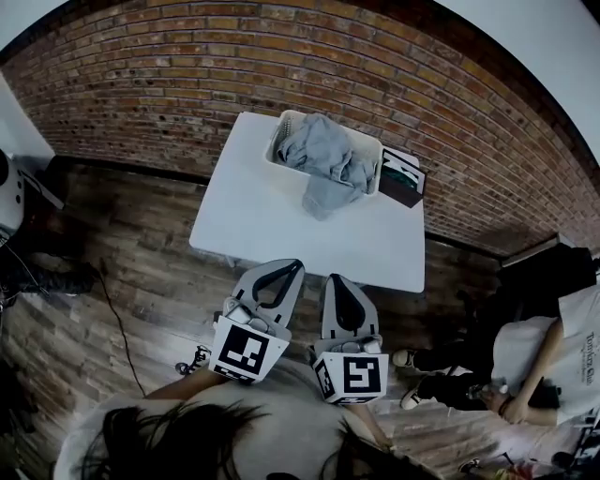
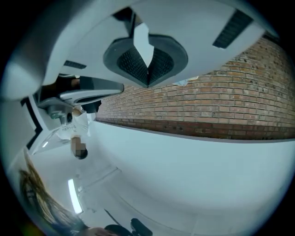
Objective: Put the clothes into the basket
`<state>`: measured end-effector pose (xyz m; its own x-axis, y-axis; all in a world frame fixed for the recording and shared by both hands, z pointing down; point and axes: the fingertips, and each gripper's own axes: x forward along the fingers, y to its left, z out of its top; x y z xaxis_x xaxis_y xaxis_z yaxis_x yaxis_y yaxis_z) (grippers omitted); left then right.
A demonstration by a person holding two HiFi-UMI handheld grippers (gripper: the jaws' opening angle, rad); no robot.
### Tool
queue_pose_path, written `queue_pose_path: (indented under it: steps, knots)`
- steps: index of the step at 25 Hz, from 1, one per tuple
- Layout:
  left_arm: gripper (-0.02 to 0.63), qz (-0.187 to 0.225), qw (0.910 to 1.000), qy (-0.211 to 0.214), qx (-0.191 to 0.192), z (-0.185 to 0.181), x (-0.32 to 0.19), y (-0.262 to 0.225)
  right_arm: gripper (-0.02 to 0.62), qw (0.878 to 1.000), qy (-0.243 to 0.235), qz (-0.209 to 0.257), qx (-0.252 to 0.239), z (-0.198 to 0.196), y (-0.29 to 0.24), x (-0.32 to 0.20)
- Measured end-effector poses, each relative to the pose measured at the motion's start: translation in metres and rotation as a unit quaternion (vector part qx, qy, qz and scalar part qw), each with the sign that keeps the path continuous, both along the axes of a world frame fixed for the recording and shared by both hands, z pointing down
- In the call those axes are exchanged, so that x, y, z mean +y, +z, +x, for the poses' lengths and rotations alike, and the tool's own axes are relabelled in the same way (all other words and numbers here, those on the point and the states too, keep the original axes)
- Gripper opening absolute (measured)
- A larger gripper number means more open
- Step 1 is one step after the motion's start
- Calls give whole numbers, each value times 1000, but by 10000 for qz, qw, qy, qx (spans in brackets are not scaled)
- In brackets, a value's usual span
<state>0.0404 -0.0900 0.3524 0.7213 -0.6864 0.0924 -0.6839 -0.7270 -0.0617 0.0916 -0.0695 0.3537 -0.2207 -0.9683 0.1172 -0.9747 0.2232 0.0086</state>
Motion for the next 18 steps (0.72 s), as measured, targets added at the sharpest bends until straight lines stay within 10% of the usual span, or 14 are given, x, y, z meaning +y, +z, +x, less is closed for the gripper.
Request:
queue_pose_path:
  steps: [12, 18]
  knots:
    - [8, -1, 9998, -165, 106, -19, 5, -7, 3, 9995, -266, 113, -95, -13, -9, 1]
    - [8, -156, 9998, -128, 78, -32, 16, 1, 3, 9984, 500, -253, -117, 44, 16, 35]
